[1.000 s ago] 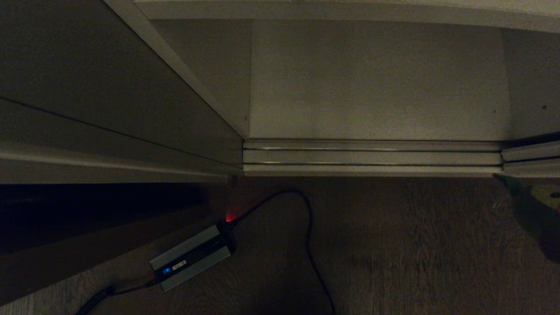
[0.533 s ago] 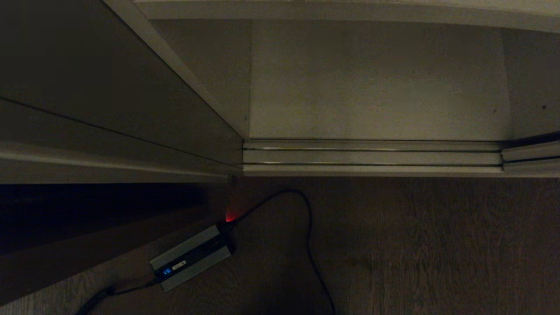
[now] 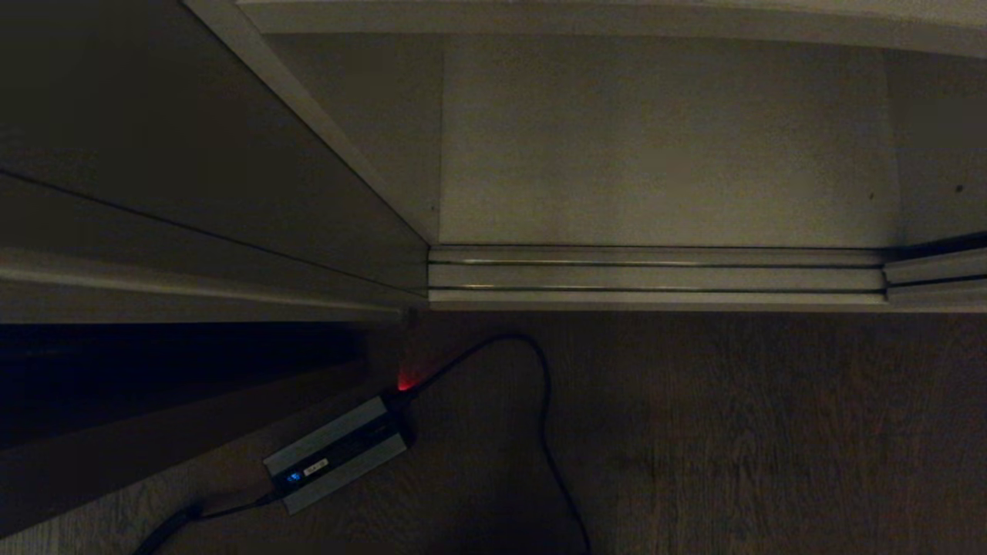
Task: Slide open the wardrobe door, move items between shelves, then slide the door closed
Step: Place the green doll on the higher shelf
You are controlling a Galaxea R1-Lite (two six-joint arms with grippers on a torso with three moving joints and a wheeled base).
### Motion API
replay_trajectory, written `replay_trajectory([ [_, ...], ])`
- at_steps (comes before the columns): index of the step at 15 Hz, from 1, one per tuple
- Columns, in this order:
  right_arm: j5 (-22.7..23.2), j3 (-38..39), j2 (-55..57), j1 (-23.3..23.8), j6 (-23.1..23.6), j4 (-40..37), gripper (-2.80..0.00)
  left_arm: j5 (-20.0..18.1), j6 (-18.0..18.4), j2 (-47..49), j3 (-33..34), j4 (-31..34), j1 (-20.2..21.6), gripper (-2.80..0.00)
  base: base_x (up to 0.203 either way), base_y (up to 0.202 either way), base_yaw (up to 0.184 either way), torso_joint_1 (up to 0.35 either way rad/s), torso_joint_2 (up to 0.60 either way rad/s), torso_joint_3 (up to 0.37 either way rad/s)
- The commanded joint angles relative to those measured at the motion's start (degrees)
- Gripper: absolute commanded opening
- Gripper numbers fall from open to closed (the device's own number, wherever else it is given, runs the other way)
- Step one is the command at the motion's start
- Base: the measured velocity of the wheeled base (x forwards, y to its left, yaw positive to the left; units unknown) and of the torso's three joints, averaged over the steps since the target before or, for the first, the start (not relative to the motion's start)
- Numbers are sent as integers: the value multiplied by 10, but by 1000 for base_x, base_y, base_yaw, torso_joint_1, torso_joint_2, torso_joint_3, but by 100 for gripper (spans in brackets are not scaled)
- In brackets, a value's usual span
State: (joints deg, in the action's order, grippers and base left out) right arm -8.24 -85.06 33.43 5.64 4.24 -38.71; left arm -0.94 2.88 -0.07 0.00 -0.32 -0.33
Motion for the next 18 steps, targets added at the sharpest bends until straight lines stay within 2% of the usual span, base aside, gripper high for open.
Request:
replay_trajectory([
  [1,1,-62,80,2,13,35,-280,0,0,1,0,0,0,-280,0,0,0,0,0,0],
  [5,3,-107,165,12,57,148,-280,0,0,1,1,0,0,-280,0,0,0,0,0,0],
  [11,7,-255,234,10,86,165,-280,0,0,1,0,0,0,-280,0,0,0,0,0,0],
  [14,6,-246,243,9,103,179,-280,0,0,1,0,0,0,-280,0,0,0,0,0,0],
  [16,2,-210,247,13,101,197,-280,0,0,1,1,0,0,-280,0,0,0,0,0,0],
  [18,-2,-159,264,20,100,283,-280,0,0,1,1,0,0,-280,0,0,0,0,0,0],
])
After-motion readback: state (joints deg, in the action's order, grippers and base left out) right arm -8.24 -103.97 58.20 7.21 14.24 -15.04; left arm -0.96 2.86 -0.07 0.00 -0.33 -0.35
